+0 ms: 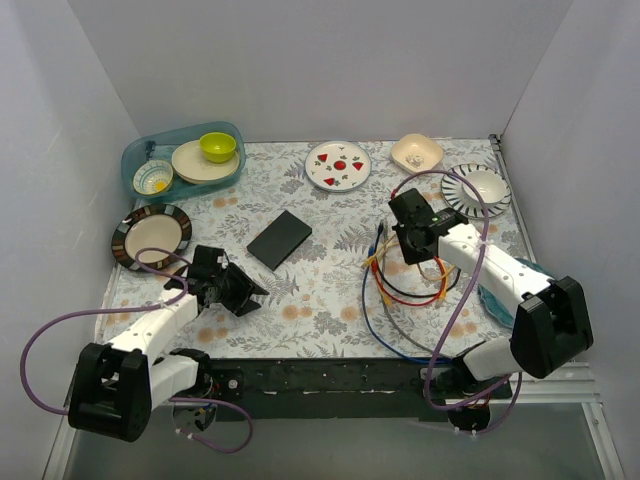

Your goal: Pull the plug from the switch port

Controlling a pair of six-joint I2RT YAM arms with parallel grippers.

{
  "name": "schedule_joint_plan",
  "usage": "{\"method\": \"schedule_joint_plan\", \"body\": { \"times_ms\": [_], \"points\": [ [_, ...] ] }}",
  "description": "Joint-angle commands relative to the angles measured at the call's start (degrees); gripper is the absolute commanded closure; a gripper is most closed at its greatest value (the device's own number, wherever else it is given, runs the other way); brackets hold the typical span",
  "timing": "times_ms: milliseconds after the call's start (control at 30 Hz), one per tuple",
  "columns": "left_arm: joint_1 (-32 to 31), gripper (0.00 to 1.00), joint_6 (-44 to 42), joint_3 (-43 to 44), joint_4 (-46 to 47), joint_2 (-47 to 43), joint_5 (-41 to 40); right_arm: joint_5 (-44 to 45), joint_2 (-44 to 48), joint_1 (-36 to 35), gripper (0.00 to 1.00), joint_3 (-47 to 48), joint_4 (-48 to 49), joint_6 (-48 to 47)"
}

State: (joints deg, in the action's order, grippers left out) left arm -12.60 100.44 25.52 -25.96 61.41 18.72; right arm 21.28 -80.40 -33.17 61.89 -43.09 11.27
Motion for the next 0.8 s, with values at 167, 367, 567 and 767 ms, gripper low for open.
{"method": "schedule_joint_plan", "body": {
  "times_ms": [167, 367, 567, 767],
  "points": [
    [-0.2, 0.60, -4.4, 9.3, -5.6, -0.9, -8.6, -6.8, 3.8, 0.1, 0.32, 10.7, 2.7, 5.7],
    [-0.1, 0.60, -7.5, 25.1, -9.7, 5.8, -17.7, -7.8, 0.0, -4.4, 0.13, 27.7, 1.7, 6.8],
    [0.7, 0.62, -1.9, 24.1, -8.4, 10.0, -19.5, -20.9, -7.1, -4.7, 0.52, 20.0, 12.4, 9.4],
    [2.9, 0.73, 2.0, 16.7, -7.0, 6.8, -19.5, -28.1, -17.4, -4.8, 0.99, 20.9, 21.6, 13.6]
  ]
}}
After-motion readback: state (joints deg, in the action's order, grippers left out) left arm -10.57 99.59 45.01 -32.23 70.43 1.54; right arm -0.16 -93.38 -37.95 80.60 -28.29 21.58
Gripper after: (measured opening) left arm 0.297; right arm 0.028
